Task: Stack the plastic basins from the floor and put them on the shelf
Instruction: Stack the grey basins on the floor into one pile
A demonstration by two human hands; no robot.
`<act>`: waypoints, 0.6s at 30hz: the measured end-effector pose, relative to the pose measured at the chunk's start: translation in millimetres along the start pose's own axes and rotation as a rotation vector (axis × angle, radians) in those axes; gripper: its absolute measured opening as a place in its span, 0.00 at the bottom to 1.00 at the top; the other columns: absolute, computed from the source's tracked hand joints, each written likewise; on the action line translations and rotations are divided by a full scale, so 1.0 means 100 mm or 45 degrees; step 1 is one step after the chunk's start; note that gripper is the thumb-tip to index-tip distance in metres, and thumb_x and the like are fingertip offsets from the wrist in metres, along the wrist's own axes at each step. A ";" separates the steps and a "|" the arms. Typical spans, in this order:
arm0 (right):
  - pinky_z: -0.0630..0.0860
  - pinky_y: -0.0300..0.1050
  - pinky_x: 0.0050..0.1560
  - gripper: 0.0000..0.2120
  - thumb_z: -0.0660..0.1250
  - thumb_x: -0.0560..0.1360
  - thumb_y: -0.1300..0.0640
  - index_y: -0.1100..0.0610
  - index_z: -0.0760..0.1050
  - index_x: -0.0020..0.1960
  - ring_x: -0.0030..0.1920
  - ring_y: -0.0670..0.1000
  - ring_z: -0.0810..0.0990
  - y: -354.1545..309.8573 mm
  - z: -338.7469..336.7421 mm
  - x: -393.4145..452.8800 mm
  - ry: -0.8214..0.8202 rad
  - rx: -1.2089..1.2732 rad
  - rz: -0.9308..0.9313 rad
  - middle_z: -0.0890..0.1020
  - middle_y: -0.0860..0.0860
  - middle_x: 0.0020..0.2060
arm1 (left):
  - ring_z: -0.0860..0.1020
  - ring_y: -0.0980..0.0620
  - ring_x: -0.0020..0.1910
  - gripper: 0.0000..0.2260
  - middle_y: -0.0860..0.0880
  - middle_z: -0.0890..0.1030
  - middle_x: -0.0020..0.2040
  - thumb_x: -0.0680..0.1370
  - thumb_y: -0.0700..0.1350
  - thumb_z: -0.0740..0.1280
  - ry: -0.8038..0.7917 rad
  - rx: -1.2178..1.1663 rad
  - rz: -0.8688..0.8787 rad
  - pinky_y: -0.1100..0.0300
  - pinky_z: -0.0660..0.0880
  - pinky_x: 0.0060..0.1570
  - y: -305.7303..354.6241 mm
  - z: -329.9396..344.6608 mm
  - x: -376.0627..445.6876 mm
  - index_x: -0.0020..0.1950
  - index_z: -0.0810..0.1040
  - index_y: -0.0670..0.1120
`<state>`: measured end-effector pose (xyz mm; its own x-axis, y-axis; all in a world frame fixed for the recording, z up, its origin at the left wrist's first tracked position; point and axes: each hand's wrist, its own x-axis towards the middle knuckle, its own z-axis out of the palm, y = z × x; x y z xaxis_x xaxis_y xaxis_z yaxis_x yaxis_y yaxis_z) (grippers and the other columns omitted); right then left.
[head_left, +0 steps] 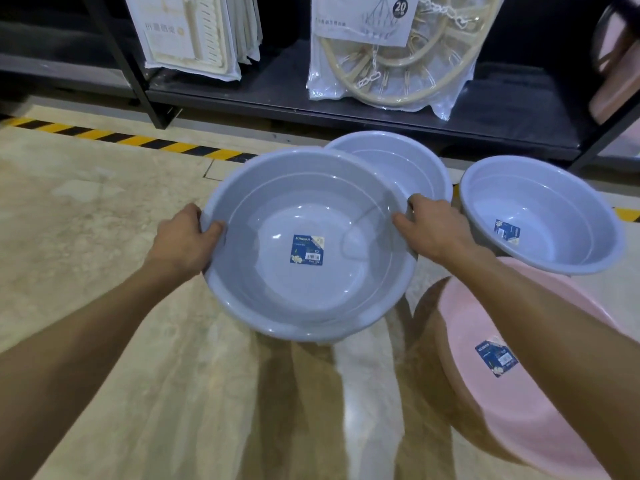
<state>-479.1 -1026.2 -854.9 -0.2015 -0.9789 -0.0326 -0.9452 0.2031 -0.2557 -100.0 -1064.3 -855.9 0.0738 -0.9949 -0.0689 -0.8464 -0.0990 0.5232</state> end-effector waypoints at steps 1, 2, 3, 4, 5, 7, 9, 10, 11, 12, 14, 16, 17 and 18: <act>0.64 0.47 0.31 0.13 0.59 0.79 0.45 0.55 0.70 0.47 0.34 0.55 0.73 0.03 -0.08 0.08 0.023 -0.008 0.016 0.75 0.51 0.35 | 0.73 0.40 0.44 0.15 0.43 0.75 0.37 0.80 0.54 0.65 0.007 0.010 0.020 0.52 0.68 0.34 0.13 -0.03 0.09 0.48 0.72 0.42; 0.63 0.47 0.31 0.13 0.59 0.79 0.45 0.55 0.70 0.46 0.35 0.56 0.72 0.07 -0.17 0.15 0.045 -0.018 0.036 0.73 0.50 0.34 | 0.73 0.40 0.45 0.14 0.44 0.75 0.37 0.80 0.54 0.65 0.017 0.014 0.025 0.53 0.67 0.32 0.26 -0.07 0.17 0.48 0.73 0.42; 0.63 0.47 0.32 0.13 0.60 0.78 0.46 0.55 0.70 0.45 0.37 0.58 0.73 0.11 -0.27 0.22 0.070 -0.025 0.053 0.72 0.49 0.33 | 0.73 0.40 0.45 0.14 0.44 0.75 0.37 0.80 0.54 0.65 0.033 0.015 0.024 0.53 0.67 0.33 0.40 -0.10 0.26 0.49 0.73 0.42; 0.64 0.48 0.34 0.13 0.60 0.78 0.46 0.55 0.71 0.44 0.39 0.60 0.74 0.15 -0.37 0.30 0.098 -0.026 0.062 0.73 0.51 0.34 | 0.73 0.40 0.45 0.14 0.44 0.75 0.38 0.80 0.54 0.65 0.054 0.017 0.028 0.52 0.69 0.35 0.54 -0.14 0.36 0.50 0.74 0.43; 0.66 0.48 0.35 0.13 0.60 0.77 0.46 0.56 0.71 0.44 0.40 0.61 0.74 0.20 -0.48 0.37 0.123 -0.020 0.067 0.75 0.52 0.35 | 0.75 0.40 0.44 0.14 0.44 0.76 0.39 0.80 0.54 0.65 0.073 0.018 0.039 0.51 0.71 0.38 0.68 -0.16 0.45 0.51 0.75 0.43; 0.67 0.49 0.35 0.13 0.61 0.76 0.45 0.55 0.71 0.42 0.41 0.61 0.75 0.31 -0.70 0.48 0.164 0.007 0.084 0.77 0.54 0.37 | 0.75 0.40 0.44 0.15 0.43 0.77 0.40 0.80 0.55 0.66 0.082 0.007 0.077 0.49 0.71 0.39 0.96 -0.19 0.59 0.51 0.75 0.42; 0.66 0.49 0.35 0.13 0.62 0.75 0.46 0.54 0.68 0.39 0.40 0.61 0.74 0.43 -0.92 0.54 0.181 0.020 0.114 0.76 0.54 0.37 | 0.73 0.41 0.42 0.14 0.45 0.74 0.37 0.80 0.54 0.66 0.078 0.022 0.113 0.51 0.67 0.35 1.23 -0.20 0.66 0.47 0.74 0.42; 0.66 0.49 0.35 0.14 0.63 0.75 0.46 0.54 0.67 0.37 0.39 0.61 0.74 0.50 -1.03 0.57 0.193 0.024 0.131 0.75 0.54 0.36 | 0.72 0.41 0.42 0.14 0.45 0.74 0.37 0.80 0.53 0.66 0.066 0.036 0.135 0.52 0.66 0.34 1.36 -0.21 0.69 0.46 0.74 0.43; 0.65 0.48 0.34 0.14 0.63 0.75 0.47 0.55 0.67 0.37 0.38 0.61 0.73 0.57 -1.14 0.60 0.205 0.026 0.145 0.75 0.54 0.35 | 0.73 0.41 0.42 0.14 0.44 0.75 0.39 0.80 0.53 0.66 0.051 0.048 0.156 0.52 0.66 0.34 1.49 -0.23 0.71 0.46 0.74 0.42; 0.64 0.48 0.34 0.14 0.63 0.74 0.47 0.55 0.68 0.37 0.37 0.60 0.73 0.64 -1.24 0.63 0.218 0.027 0.155 0.74 0.53 0.34 | 0.73 0.41 0.41 0.14 0.43 0.76 0.40 0.80 0.53 0.66 0.040 0.054 0.173 0.52 0.67 0.34 1.63 -0.25 0.72 0.46 0.74 0.42; 0.64 0.48 0.34 0.13 0.64 0.74 0.48 0.57 0.70 0.38 0.36 0.59 0.71 0.74 -1.44 0.70 0.243 0.052 0.163 0.73 0.52 0.33 | 0.73 0.42 0.38 0.15 0.42 0.76 0.41 0.81 0.53 0.65 0.037 0.058 0.197 0.53 0.66 0.32 1.86 -0.32 0.74 0.48 0.74 0.41; 0.63 0.46 0.31 0.14 0.64 0.74 0.48 0.57 0.70 0.38 0.36 0.59 0.71 0.81 -1.62 0.74 0.245 0.099 0.150 0.73 0.52 0.33 | 0.71 0.43 0.36 0.15 0.45 0.73 0.37 0.81 0.53 0.65 0.046 0.074 0.189 0.54 0.66 0.32 2.07 -0.42 0.72 0.48 0.74 0.40; 0.62 0.46 0.30 0.14 0.64 0.74 0.48 0.57 0.69 0.38 0.36 0.59 0.72 0.83 -1.71 0.74 0.236 0.118 0.140 0.73 0.53 0.33 | 0.72 0.42 0.37 0.15 0.46 0.72 0.36 0.81 0.53 0.65 0.045 0.084 0.184 0.53 0.66 0.34 2.17 -0.49 0.71 0.48 0.74 0.40; 0.61 0.46 0.30 0.14 0.64 0.74 0.48 0.58 0.68 0.37 0.36 0.58 0.72 0.86 -1.80 0.75 0.227 0.142 0.134 0.74 0.53 0.33 | 0.72 0.41 0.39 0.16 0.45 0.73 0.37 0.81 0.53 0.65 0.038 0.090 0.180 0.52 0.67 0.36 2.26 -0.55 0.70 0.48 0.74 0.39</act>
<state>-621.8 -1078.1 -705.2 -0.3492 -0.9312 0.1041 -0.8843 0.2907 -0.3655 -257.5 -1157.7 -695.8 -0.0337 -0.9991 0.0272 -0.8845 0.0425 0.4647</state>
